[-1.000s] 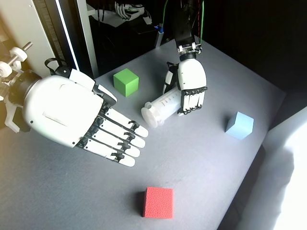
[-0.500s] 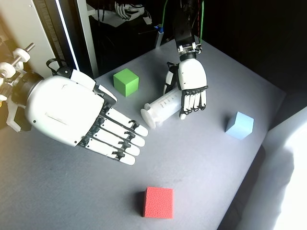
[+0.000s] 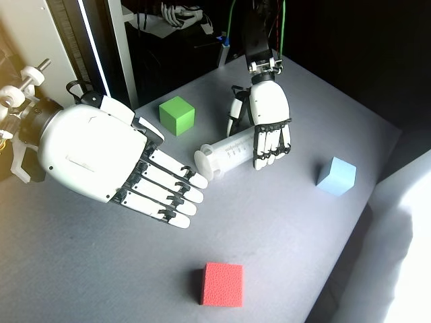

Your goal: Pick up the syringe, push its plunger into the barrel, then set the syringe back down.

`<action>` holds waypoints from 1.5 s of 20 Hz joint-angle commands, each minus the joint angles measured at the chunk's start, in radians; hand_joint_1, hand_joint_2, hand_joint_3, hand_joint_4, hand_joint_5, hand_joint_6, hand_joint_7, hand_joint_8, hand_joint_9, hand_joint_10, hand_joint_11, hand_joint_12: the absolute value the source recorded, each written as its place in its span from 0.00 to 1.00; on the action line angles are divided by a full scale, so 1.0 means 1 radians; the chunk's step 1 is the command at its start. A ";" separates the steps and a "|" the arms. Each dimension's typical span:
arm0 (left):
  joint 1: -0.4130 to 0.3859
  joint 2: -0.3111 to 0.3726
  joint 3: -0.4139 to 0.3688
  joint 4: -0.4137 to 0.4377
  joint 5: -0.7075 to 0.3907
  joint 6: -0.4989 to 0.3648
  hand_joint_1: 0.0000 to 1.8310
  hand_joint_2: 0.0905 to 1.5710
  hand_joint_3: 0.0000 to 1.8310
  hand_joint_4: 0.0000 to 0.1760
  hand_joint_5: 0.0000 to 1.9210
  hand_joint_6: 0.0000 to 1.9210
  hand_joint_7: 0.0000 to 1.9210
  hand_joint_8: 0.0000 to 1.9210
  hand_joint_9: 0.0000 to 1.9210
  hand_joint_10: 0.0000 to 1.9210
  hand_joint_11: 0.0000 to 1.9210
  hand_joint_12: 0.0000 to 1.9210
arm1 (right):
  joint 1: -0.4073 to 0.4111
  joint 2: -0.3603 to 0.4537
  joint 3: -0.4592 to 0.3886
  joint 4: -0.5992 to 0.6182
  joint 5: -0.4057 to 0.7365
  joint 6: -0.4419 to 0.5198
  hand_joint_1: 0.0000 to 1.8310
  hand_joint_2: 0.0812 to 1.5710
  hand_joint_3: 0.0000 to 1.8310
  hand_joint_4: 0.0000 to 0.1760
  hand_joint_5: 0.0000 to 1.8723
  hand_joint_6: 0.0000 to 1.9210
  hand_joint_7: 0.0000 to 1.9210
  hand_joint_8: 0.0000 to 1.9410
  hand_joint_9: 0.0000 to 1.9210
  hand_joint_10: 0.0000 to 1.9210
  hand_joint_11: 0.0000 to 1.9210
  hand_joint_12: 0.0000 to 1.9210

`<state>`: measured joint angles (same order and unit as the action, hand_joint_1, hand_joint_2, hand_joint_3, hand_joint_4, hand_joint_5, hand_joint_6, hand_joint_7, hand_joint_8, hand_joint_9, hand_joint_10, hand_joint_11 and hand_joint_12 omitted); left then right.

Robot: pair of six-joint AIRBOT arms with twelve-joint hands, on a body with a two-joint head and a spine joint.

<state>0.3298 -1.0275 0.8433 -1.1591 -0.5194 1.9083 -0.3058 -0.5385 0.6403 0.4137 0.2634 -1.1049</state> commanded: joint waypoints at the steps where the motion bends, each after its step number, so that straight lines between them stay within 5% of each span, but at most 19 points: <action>1: -0.019 0.019 -0.010 0.004 -0.057 0.027 0.38 0.65 0.00 0.00 0.09 0.00 0.14 0.00 0.15 0.00 0.00 0.41 | 0.004 0.010 0.001 -0.006 0.158 -0.003 0.00 0.88 0.00 0.00 0.00 0.00 0.00 0.00 0.00 0.00 0.00 0.00; 8: -0.123 0.051 -0.035 -0.143 -0.023 0.174 0.34 0.61 0.00 0.00 0.01 0.00 0.05 0.00 0.06 0.00 0.00 0.24 | -0.017 0.012 0.019 -0.108 0.281 0.034 0.00 0.87 0.00 0.00 0.00 0.00 0.00 0.00 0.00 0.00 0.00 0.00; 11: -0.154 0.060 -0.002 -0.031 0.090 0.106 0.31 0.60 0.00 0.00 0.01 0.00 0.05 0.00 0.05 0.00 0.00 0.21 | -0.042 0.012 0.058 -0.181 0.365 0.137 0.00 0.87 0.00 0.00 0.00 0.00 0.00 0.00 0.00 0.00 0.00 0.00; 13: -0.154 0.076 0.030 0.330 0.192 -0.175 0.35 0.60 0.00 0.00 0.02 0.00 0.06 0.00 0.05 0.00 0.00 0.20 | -0.072 0.011 0.109 -0.336 0.387 0.280 0.00 0.87 0.00 0.00 0.00 0.00 0.00 0.00 0.00 0.00 0.00 0.00; 15: -0.146 0.098 0.053 0.843 0.218 -0.621 0.32 0.62 0.00 0.00 0.04 0.01 0.07 0.01 0.07 0.01 0.00 0.23 | -0.095 0.011 0.149 -0.479 0.453 0.339 0.00 0.87 0.00 0.00 0.01 0.00 0.00 0.00 0.00 0.00 0.00 0.00; 17: -0.105 0.120 0.086 1.350 0.070 -1.105 0.32 0.64 0.00 0.00 0.10 0.01 0.12 0.01 0.12 0.01 0.00 0.31 | -0.095 0.007 0.194 -0.648 0.490 0.420 0.00 0.87 0.00 0.00 0.02 0.01 0.00 0.00 0.00 0.00 0.00 0.00; 20: -0.098 0.155 0.123 1.790 0.009 -1.508 0.30 0.66 0.00 0.00 0.09 0.00 0.12 0.00 0.11 0.00 0.00 0.30 | -0.095 -0.004 0.248 -0.912 0.546 0.537 0.00 0.87 0.00 0.00 0.01 0.00 0.00 0.00 0.00 0.00 0.00 0.00; 24: -0.119 0.179 0.126 1.983 -0.007 -1.666 0.29 0.65 0.00 0.00 0.09 0.00 0.11 0.00 0.11 0.00 0.00 0.32 | -0.096 -0.012 0.289 -1.167 0.610 0.680 0.00 0.87 0.00 0.00 0.01 0.00 0.00 0.00 0.00 0.00 0.00 0.00; 30: -0.105 0.181 0.130 2.003 -0.048 -1.694 0.24 0.62 0.00 0.00 0.05 0.00 0.07 0.00 0.06 0.00 0.00 0.21 | -0.067 -0.042 0.313 -1.325 0.667 0.768 0.00 0.86 0.00 0.00 0.02 0.00 0.01 0.00 0.00 0.00 0.00 0.00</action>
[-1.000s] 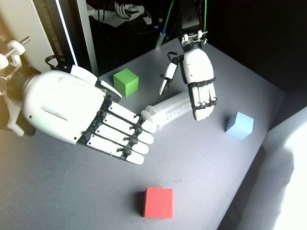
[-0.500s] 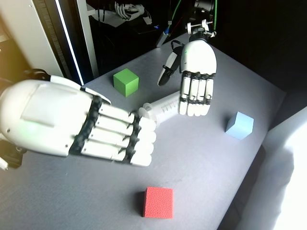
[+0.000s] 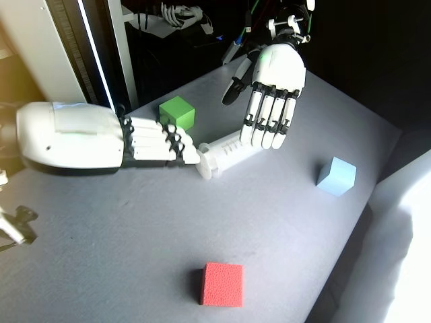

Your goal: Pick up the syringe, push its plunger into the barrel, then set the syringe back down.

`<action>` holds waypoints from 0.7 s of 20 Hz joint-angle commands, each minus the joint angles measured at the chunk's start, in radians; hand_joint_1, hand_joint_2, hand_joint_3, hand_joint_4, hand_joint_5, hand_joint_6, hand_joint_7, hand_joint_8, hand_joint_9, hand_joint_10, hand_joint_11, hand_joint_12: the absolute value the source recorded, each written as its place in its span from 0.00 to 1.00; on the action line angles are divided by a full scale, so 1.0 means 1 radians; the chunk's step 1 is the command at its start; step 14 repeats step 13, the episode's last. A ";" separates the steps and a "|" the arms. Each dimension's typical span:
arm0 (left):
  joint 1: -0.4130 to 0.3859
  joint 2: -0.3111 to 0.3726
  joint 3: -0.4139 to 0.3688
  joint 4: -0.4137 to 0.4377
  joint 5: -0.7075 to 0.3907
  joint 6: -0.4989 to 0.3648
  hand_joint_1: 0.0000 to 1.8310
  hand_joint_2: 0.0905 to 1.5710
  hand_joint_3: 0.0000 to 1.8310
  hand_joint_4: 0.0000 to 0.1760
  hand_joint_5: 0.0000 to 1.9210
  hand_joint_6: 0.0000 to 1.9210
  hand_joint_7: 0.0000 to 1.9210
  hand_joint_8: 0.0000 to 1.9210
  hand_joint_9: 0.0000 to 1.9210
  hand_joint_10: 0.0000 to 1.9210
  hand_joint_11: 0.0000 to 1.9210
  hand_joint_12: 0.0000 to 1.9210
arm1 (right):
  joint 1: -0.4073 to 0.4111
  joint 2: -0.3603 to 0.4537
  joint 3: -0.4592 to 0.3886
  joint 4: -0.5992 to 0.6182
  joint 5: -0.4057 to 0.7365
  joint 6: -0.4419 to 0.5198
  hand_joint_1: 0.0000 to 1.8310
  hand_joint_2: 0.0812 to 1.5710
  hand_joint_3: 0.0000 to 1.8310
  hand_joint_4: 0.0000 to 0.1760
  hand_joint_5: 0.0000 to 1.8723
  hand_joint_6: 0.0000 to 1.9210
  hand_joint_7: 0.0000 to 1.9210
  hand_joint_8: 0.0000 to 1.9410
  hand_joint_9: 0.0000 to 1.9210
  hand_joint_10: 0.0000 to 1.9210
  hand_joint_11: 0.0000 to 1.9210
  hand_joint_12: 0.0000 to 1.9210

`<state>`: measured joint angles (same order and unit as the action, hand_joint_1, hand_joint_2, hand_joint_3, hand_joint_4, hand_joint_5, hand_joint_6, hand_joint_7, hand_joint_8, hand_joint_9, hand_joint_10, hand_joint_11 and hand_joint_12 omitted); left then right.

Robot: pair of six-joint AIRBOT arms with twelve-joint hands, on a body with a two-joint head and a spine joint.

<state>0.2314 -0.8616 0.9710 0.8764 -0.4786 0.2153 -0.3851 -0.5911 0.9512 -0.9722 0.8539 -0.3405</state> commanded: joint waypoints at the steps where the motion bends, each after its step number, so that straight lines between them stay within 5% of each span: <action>1: -0.006 0.014 0.001 -0.033 -0.088 -0.001 0.25 0.61 0.00 0.00 0.05 0.00 0.06 0.00 0.06 0.00 0.00 0.20 | 0.014 0.002 0.007 0.053 0.077 0.003 0.00 0.86 0.00 0.00 0.02 0.00 0.00 0.00 0.00 0.00 0.00 0.00; 14: -0.021 0.002 0.006 -0.048 -0.085 0.001 0.20 0.60 0.00 0.00 0.05 0.00 0.06 0.00 0.05 0.00 0.00 0.11 | 0.138 -0.166 0.053 -0.046 0.071 -0.024 0.00 0.85 0.00 0.00 0.02 0.00 0.00 0.00 0.00 0.00 0.00 0.00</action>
